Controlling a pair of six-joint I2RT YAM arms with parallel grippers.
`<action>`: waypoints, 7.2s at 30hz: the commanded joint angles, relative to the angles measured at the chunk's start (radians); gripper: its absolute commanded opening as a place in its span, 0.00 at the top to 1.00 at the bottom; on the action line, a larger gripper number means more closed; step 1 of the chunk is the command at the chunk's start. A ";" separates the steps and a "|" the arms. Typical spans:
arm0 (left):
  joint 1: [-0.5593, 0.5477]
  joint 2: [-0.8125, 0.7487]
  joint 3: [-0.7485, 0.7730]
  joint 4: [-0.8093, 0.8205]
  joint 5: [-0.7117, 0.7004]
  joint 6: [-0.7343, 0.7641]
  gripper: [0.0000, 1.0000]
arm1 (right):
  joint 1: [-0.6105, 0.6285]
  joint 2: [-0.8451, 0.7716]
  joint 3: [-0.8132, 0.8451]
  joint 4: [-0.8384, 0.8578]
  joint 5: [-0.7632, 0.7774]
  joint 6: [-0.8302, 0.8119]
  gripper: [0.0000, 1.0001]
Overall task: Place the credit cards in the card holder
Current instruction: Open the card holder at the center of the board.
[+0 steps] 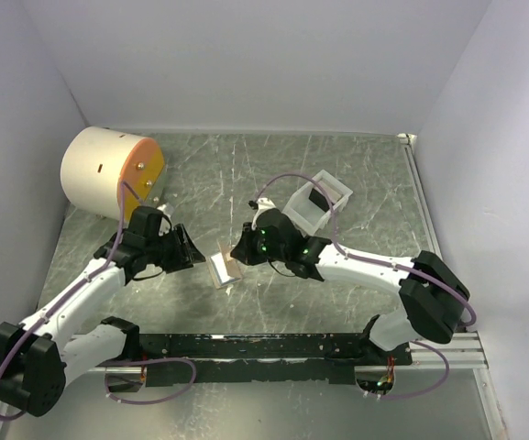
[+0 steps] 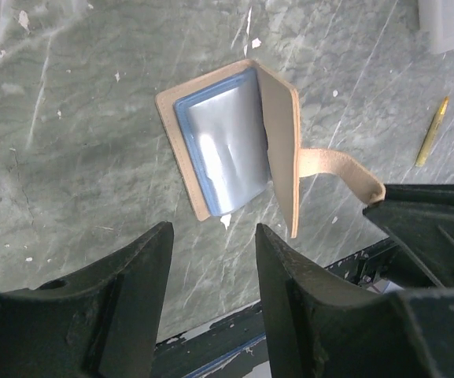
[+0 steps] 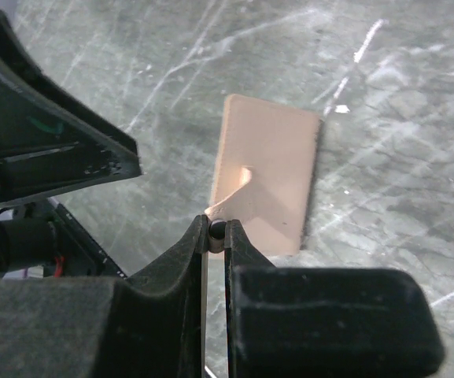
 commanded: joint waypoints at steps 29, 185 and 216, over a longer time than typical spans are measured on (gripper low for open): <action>0.001 0.206 -0.114 0.385 0.260 -0.087 0.55 | -0.145 -0.036 -0.160 -0.056 0.138 -0.062 0.70; 0.073 0.377 -0.012 0.370 0.241 -0.059 0.76 | 0.026 0.205 -0.119 0.310 -0.011 0.127 0.65; -0.144 0.636 0.125 0.588 0.280 -0.180 0.75 | -0.005 -0.133 -0.063 -0.084 0.221 -0.088 0.39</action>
